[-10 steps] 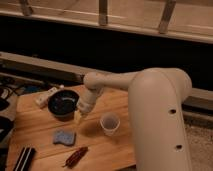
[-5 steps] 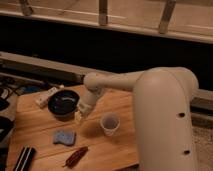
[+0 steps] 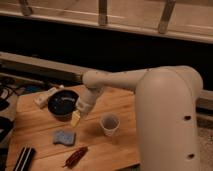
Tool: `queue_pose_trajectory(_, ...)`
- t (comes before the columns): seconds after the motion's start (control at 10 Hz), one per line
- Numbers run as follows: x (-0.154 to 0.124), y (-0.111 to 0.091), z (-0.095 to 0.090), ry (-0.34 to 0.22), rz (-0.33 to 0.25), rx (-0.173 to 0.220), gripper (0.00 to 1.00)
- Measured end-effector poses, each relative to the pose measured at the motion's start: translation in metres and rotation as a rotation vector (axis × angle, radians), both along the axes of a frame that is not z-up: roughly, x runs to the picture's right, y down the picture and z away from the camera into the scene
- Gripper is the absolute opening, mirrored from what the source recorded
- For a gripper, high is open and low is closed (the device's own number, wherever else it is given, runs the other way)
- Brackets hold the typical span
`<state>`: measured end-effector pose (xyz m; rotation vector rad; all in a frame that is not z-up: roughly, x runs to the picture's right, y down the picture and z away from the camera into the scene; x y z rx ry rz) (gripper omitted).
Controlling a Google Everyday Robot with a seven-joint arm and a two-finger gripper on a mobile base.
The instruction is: Place the white sponge in the ceramic cup
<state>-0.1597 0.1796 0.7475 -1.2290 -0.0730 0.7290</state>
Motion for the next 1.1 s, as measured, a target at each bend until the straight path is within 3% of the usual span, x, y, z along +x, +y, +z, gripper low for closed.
queue_pose_trajectory(0.1,-0.024,0.009,0.014,-0.036,-0.022,-0.012,0.77)
queue_pose_trajectory(0.3,-0.055,0.021,0.037,-0.084,-0.049,-0.031,0.8)
queue_pose_trajectory(0.5,-0.101,0.036,0.061,-0.165,-0.099,-0.08,0.8)
queue_pose_trajectory(1.1,-0.095,0.035,0.063,-0.156,-0.101,-0.074,0.8)
